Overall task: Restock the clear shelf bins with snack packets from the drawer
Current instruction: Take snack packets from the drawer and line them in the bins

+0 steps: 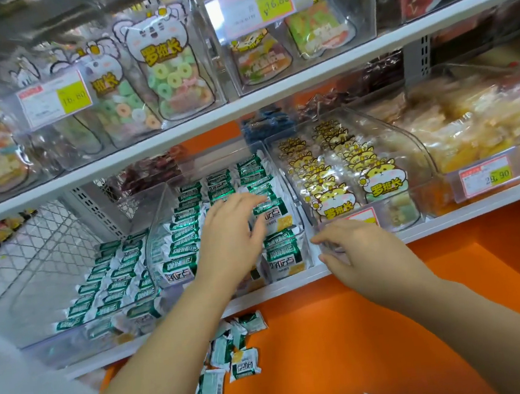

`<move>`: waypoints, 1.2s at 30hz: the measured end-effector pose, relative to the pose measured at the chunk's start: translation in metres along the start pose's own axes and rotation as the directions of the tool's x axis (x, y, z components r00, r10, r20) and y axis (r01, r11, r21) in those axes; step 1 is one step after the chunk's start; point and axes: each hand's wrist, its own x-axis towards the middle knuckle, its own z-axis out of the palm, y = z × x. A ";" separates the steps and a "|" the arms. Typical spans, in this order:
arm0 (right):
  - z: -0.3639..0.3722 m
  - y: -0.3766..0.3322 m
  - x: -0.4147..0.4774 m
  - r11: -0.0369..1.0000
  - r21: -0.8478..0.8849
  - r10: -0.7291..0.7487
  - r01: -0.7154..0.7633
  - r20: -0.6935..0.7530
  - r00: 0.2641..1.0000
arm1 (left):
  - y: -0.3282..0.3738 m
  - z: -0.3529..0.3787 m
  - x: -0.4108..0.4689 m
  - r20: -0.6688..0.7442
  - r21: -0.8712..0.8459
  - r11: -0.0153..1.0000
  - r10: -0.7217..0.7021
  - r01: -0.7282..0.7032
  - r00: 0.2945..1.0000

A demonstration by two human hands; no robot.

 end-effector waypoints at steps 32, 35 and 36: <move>0.184 0.040 0.002 0.974 -0.228 0.173 -0.012 0.703 0.690 | -0.226 0.189 -0.249 0.885 0.389 0.830 -0.457 0.399 0.089; 0.185 0.040 0.001 0.975 -0.219 0.176 -0.027 0.703 0.689 | -0.212 0.193 -0.252 0.915 0.332 0.869 -0.392 0.368 0.099; 0.185 0.040 0.000 0.977 -0.213 0.173 -0.029 0.703 0.689 | -0.205 0.193 -0.253 0.923 0.315 0.885 -0.370 0.342 0.108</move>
